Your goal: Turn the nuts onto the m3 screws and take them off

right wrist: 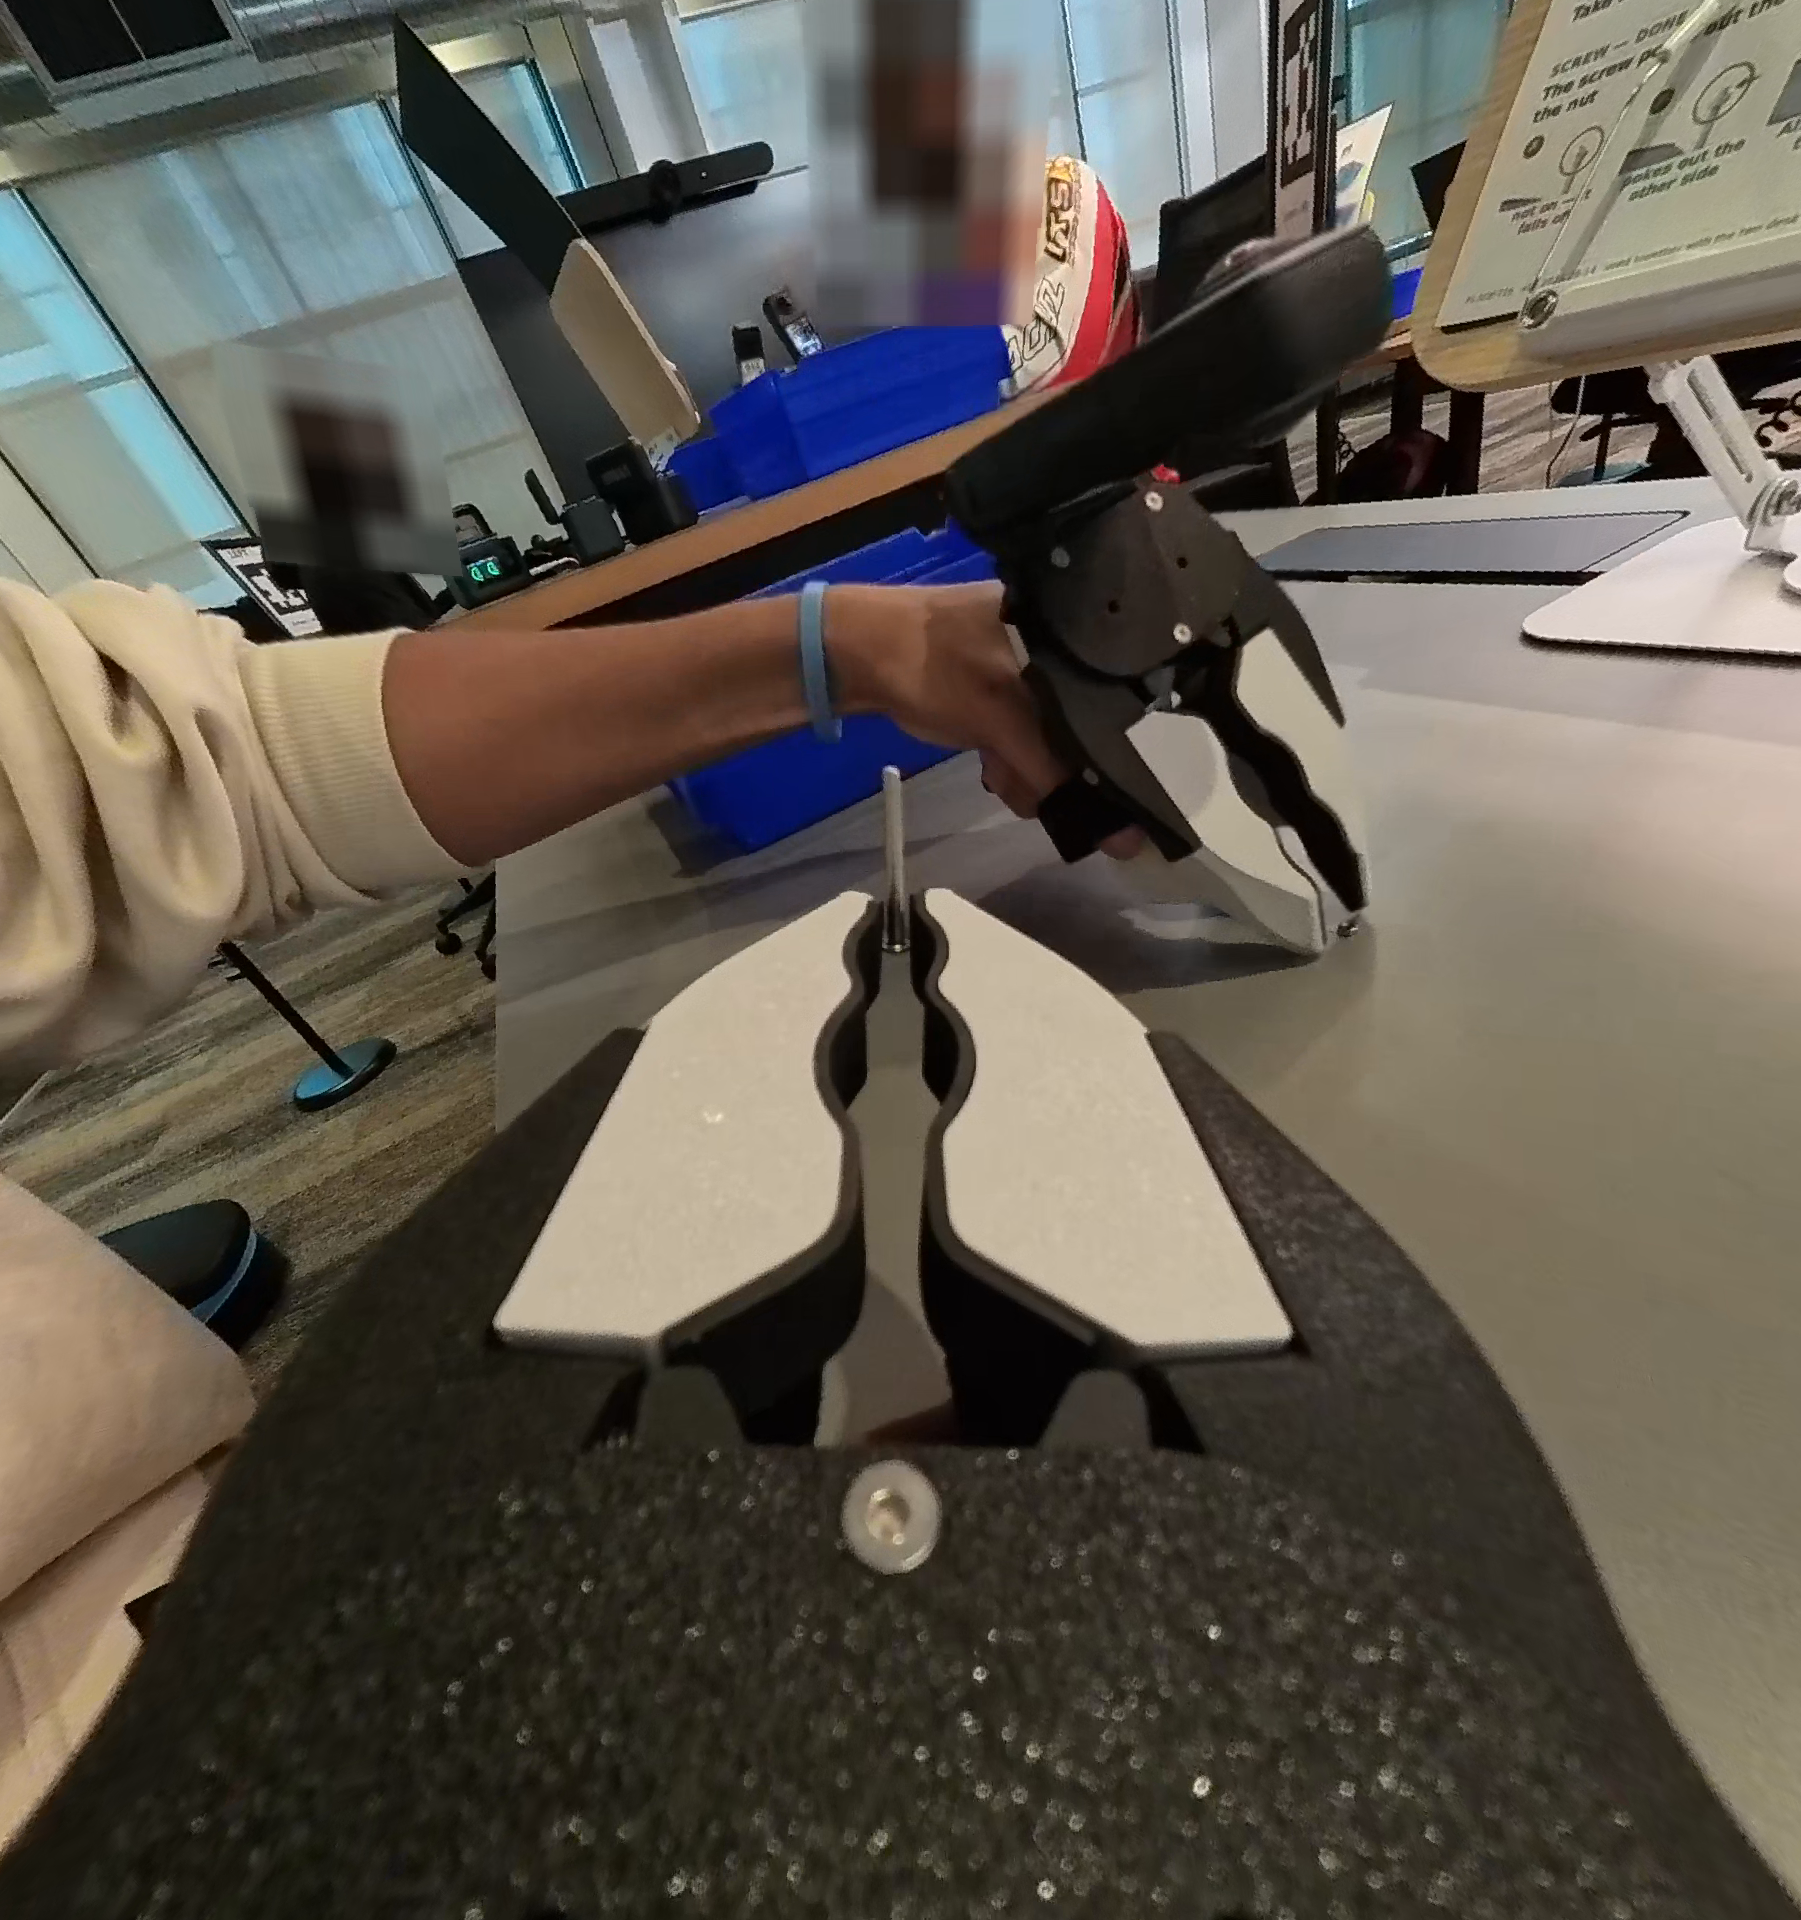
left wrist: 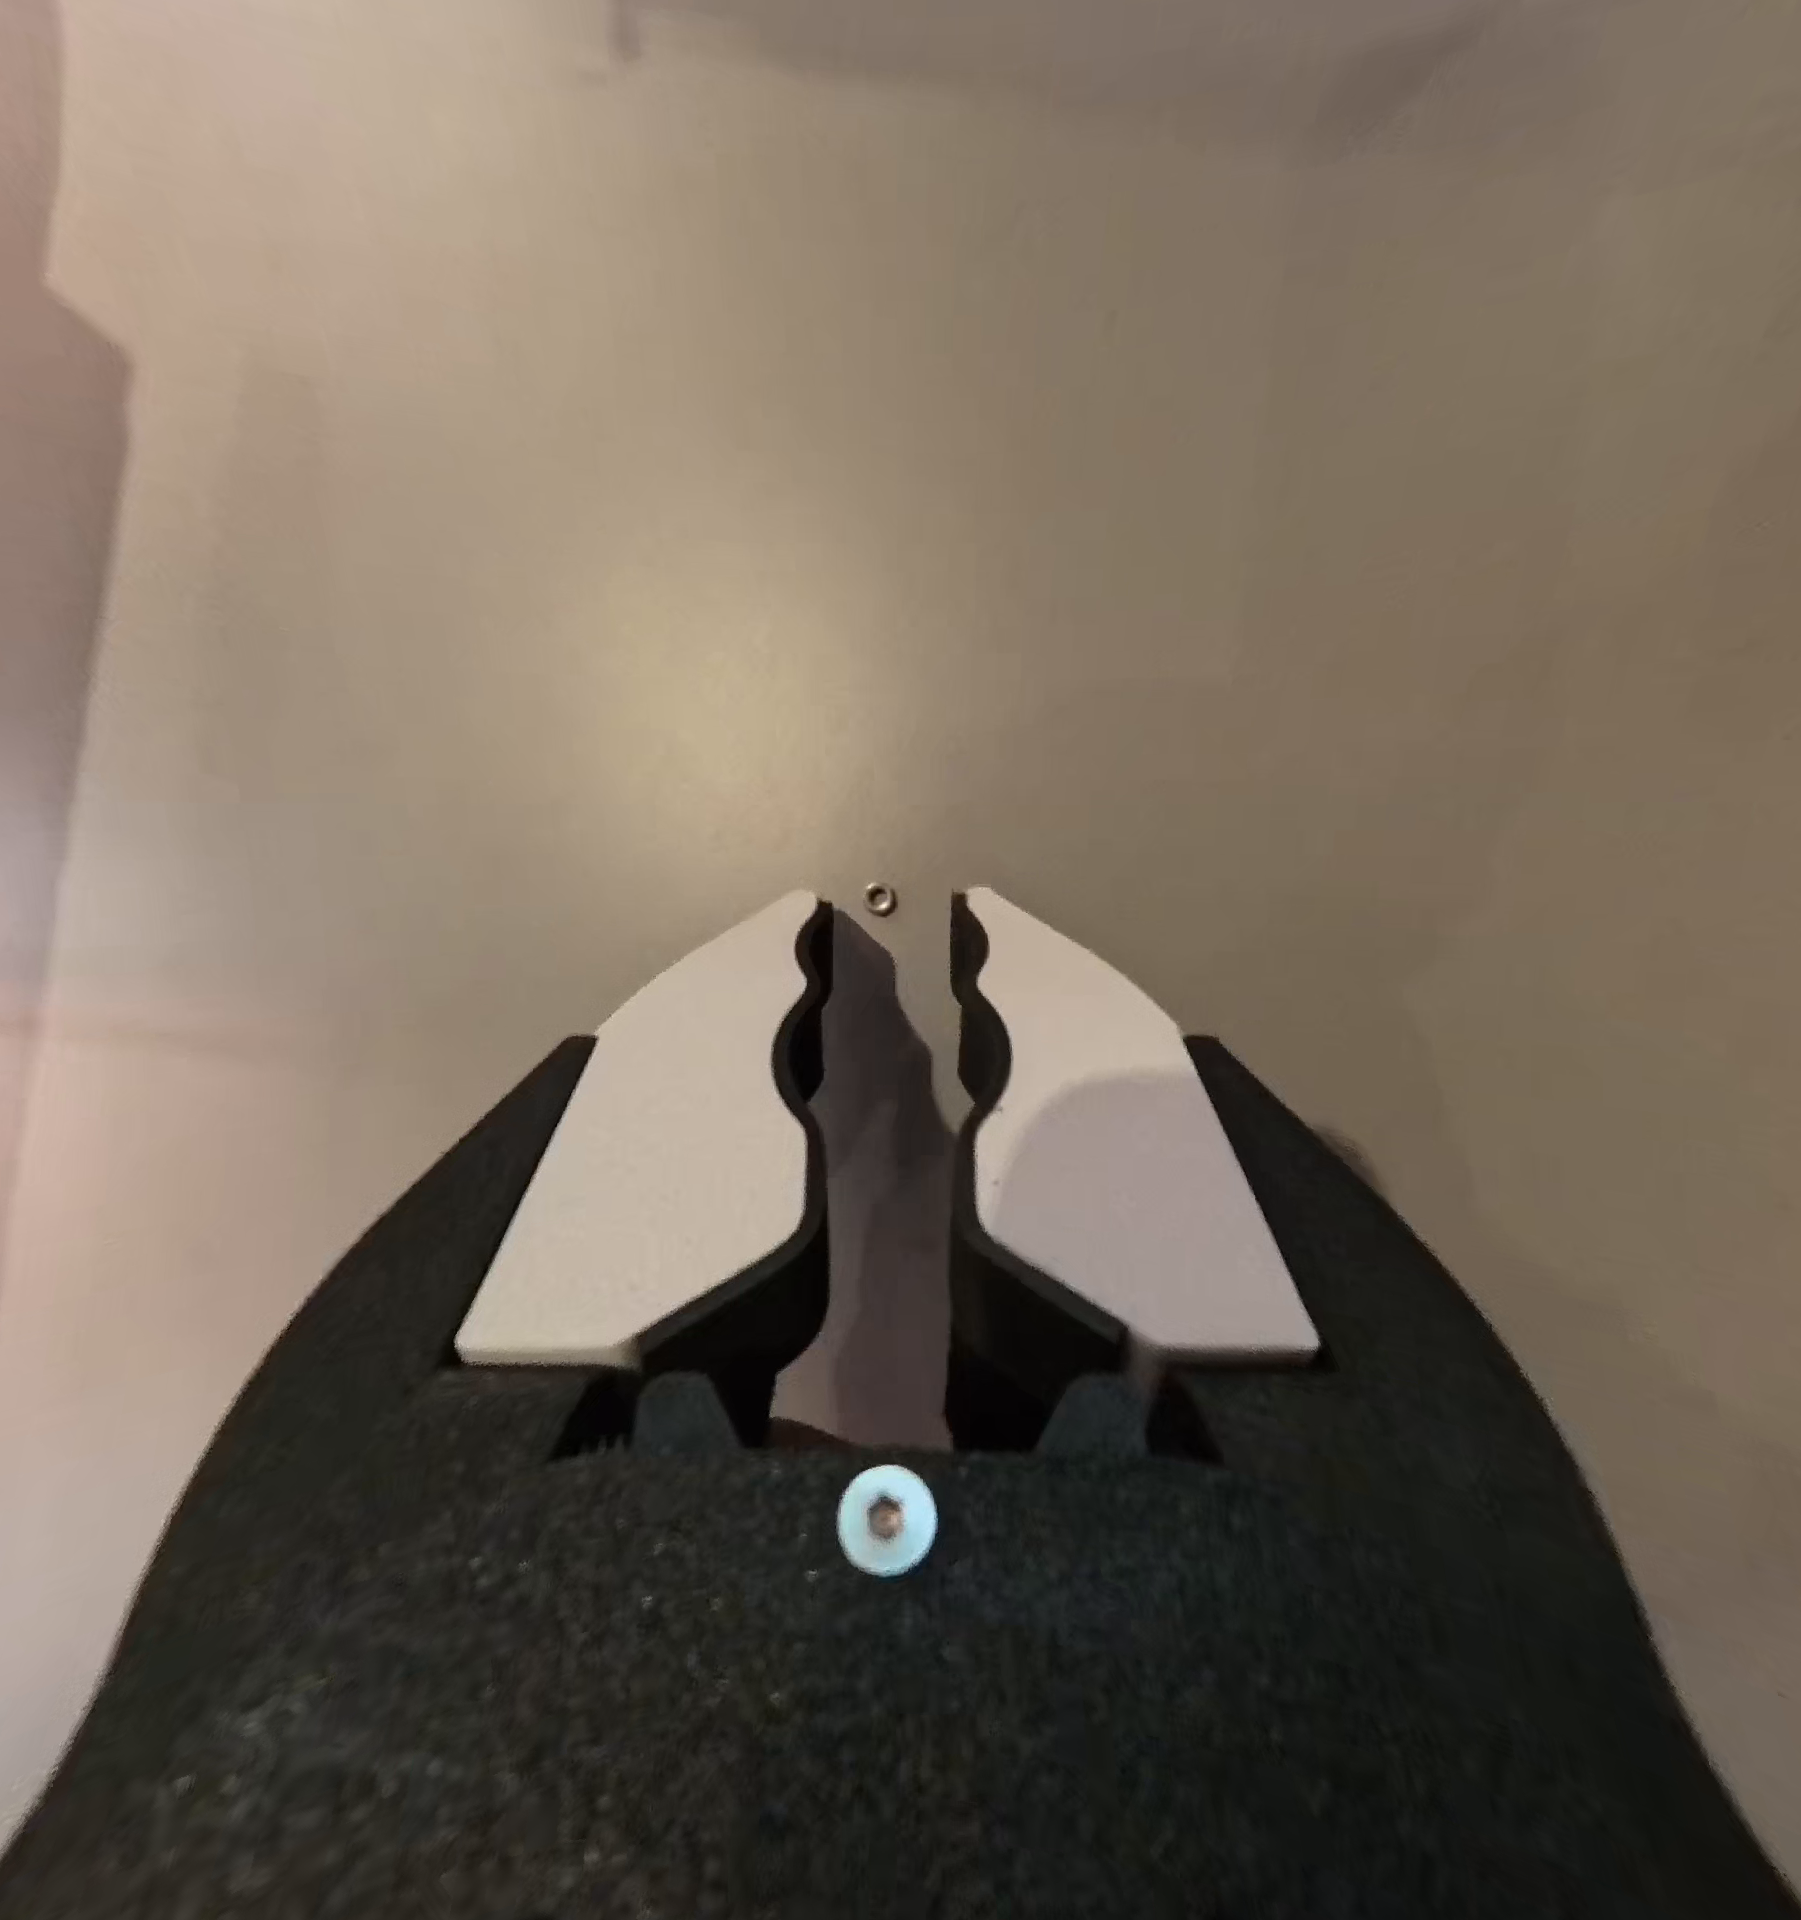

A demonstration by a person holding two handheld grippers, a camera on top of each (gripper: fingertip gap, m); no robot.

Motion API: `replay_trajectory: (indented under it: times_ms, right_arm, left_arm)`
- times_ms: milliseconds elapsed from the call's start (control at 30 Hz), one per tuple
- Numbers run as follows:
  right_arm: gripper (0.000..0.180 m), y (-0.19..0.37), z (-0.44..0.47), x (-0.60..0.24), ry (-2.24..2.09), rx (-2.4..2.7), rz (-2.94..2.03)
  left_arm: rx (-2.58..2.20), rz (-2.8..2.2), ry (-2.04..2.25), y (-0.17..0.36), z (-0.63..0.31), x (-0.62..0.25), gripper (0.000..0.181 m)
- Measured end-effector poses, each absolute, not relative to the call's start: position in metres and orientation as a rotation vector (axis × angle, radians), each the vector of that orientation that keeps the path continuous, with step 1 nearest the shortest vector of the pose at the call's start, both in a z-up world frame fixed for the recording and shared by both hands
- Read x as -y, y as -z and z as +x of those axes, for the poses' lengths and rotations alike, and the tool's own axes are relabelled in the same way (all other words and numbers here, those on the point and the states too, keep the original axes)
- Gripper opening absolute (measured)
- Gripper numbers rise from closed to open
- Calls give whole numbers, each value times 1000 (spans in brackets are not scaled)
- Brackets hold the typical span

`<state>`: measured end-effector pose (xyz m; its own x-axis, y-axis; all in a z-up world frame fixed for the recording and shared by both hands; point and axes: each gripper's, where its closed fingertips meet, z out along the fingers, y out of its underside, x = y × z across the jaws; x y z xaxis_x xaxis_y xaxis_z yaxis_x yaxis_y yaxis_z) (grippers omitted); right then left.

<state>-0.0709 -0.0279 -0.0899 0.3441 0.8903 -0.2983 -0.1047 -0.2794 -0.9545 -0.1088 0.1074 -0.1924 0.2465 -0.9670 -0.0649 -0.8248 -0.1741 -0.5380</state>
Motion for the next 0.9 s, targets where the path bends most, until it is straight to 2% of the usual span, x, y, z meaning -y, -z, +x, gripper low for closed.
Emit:
replay_trajectory:
  times_ms: [567, 700, 900]
  right_arm:
    - [4, 89, -71, 30, -1172, 746, -1529]
    - [4, 89, -71, 31, -1173, 745, -1529]
    - [4, 89, -71, 31, -1173, 746, -1530]
  left_arm:
    - [-1621, -2068, 438, 194, -106, -109, 6]
    - [-1638, -2076, 459, 194, -108, -105, 15]
    - [-1625, -2066, 454, 194, -108, -108, 11]
